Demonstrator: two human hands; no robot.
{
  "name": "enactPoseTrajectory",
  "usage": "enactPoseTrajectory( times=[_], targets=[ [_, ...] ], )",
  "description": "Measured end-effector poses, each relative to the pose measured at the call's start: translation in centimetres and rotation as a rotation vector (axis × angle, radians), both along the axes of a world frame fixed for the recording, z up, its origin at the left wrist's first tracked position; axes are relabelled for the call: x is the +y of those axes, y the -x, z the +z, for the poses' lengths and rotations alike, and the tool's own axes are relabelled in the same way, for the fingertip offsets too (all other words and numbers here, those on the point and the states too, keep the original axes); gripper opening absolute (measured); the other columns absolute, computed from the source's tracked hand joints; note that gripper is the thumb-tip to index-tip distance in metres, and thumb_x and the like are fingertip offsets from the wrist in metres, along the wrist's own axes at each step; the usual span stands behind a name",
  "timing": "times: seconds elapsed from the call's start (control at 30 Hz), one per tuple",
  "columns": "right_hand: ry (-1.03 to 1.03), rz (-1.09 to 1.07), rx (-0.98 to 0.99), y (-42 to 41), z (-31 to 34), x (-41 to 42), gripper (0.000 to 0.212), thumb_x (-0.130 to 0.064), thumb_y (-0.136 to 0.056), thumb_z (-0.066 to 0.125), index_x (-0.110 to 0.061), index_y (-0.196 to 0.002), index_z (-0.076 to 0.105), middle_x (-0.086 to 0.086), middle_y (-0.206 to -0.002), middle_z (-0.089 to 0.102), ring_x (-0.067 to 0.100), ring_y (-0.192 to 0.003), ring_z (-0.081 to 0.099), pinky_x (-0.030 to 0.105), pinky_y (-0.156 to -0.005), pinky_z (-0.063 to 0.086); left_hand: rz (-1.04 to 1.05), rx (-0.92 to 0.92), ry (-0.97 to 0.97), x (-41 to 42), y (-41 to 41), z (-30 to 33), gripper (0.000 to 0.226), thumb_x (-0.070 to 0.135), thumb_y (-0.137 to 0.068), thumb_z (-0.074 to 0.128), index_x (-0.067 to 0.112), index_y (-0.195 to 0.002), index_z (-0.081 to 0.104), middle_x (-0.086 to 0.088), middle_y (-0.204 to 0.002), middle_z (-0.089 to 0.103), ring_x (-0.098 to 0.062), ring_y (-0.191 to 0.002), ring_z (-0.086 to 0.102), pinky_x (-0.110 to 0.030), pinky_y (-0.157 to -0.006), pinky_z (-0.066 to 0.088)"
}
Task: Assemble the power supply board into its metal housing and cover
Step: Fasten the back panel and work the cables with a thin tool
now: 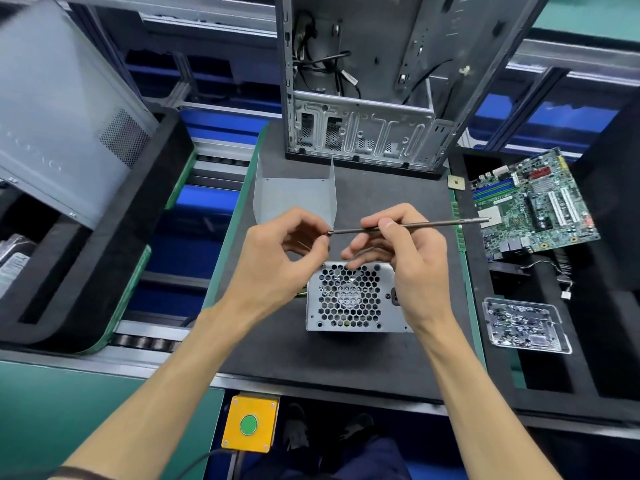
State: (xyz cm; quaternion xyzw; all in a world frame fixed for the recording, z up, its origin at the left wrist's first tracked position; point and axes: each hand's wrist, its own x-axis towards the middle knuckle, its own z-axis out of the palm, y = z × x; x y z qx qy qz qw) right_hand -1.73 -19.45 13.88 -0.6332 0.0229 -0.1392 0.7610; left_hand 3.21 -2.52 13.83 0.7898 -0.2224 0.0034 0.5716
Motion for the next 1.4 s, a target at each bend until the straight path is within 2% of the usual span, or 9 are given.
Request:
enactPoseTrajectory(
  times=[0.23,0.43,0.63,0.97,1.07,1.17,1.23,1.3,1.4],
  targets=[
    [0.041,-0.001,0.005,0.9,0.3,-0.2,0.019,-0.013,-0.101,0.046,-0.008,-0.093,0.062,0.009,-0.07,0.068,0.03,-0.065,0.072,0.03,-0.059,0.059,-0.005,-0.037,-0.036,-0.1,0.6,0.1,0.01,0.0,-0.09,0.068,0.008,-0.094,0.07,0.0,-0.08,0.073,-0.018,-0.072,0.072,-0.032,-0.074,0.059],
    [0.173,0.013,-0.019,1.6,0.6,-0.4,0.018,-0.014,-0.103,0.048,-0.012,-0.095,0.064,0.008,-0.073,0.069,0.03,-0.068,0.072,0.034,-0.063,0.061,-0.017,-0.14,-0.115,0.0,0.9,0.6,0.011,0.0,-0.086,0.072,0.009,-0.091,0.069,0.005,-0.077,0.071,-0.012,-0.072,0.07,-0.018,-0.072,0.055],
    [0.203,0.002,-0.033,2.3,0.8,-0.2,0.02,-0.014,-0.105,0.046,-0.016,-0.096,0.064,0.005,-0.074,0.068,0.029,-0.068,0.072,0.035,-0.062,0.062,-0.059,-0.233,-0.167,0.2,1.0,1.1,0.008,0.0,-0.087,0.071,0.005,-0.093,0.07,0.002,-0.077,0.071,-0.01,-0.072,0.068,-0.016,-0.073,0.054],
    [0.179,-0.006,-0.03,3.1,1.4,0.4,0.021,-0.019,-0.105,0.044,-0.014,-0.095,0.062,0.004,-0.071,0.062,0.024,-0.066,0.066,0.038,-0.058,0.061,-0.05,-0.195,-0.148,0.2,2.3,1.6,0.009,0.003,-0.089,0.07,0.008,-0.095,0.072,0.003,-0.081,0.072,-0.011,-0.076,0.068,-0.017,-0.073,0.054],
    [0.168,0.002,-0.043,3.4,1.8,0.4,0.021,-0.018,-0.104,0.044,-0.015,-0.094,0.062,0.004,-0.071,0.063,0.025,-0.065,0.066,0.037,-0.057,0.06,-0.042,-0.208,-0.157,0.4,2.8,1.8,0.016,0.006,-0.089,0.071,0.012,-0.104,0.073,0.005,-0.087,0.071,-0.011,-0.082,0.068,-0.015,-0.073,0.053],
    [0.151,0.018,-0.05,3.9,1.9,0.2,0.017,-0.015,-0.1,0.047,-0.016,-0.094,0.062,0.003,-0.071,0.063,0.024,-0.064,0.065,0.036,-0.057,0.059,0.111,-0.088,-0.094,1.2,3.5,1.2,0.022,0.014,-0.091,0.07,0.02,-0.112,0.069,0.008,-0.09,0.069,-0.012,-0.083,0.067,-0.019,-0.073,0.055],
    [0.147,0.032,-0.051,4.4,1.8,0.1,0.012,-0.018,-0.093,0.05,-0.017,-0.092,0.062,0.004,-0.07,0.063,0.025,-0.063,0.064,0.037,-0.057,0.059,0.252,0.102,-0.053,2.0,4.1,-0.1,0.015,0.022,-0.093,0.069,0.023,-0.108,0.068,0.006,-0.092,0.07,-0.014,-0.083,0.068,-0.032,-0.078,0.059],
    [0.161,0.048,-0.043,5.0,1.4,0.1,0.013,-0.02,-0.089,0.05,-0.018,-0.09,0.063,0.004,-0.069,0.063,0.026,-0.062,0.063,0.039,-0.057,0.057,0.305,0.319,-0.083,2.7,5.2,-1.8,0.015,0.031,-0.093,0.069,0.022,-0.106,0.068,0.002,-0.096,0.072,-0.02,-0.088,0.07,-0.044,-0.082,0.059],
    [0.232,0.072,-0.02,6.0,0.5,0.2,0.016,-0.013,-0.092,0.047,-0.017,-0.087,0.062,0.004,-0.067,0.063,0.024,-0.059,0.061,0.039,-0.055,0.056,0.235,0.612,-0.028,2.8,7.5,-4.1,0.016,0.034,-0.094,0.068,0.023,-0.104,0.072,-0.003,-0.104,0.075,-0.013,-0.09,0.072,-0.033,-0.077,0.061]
  ],
)
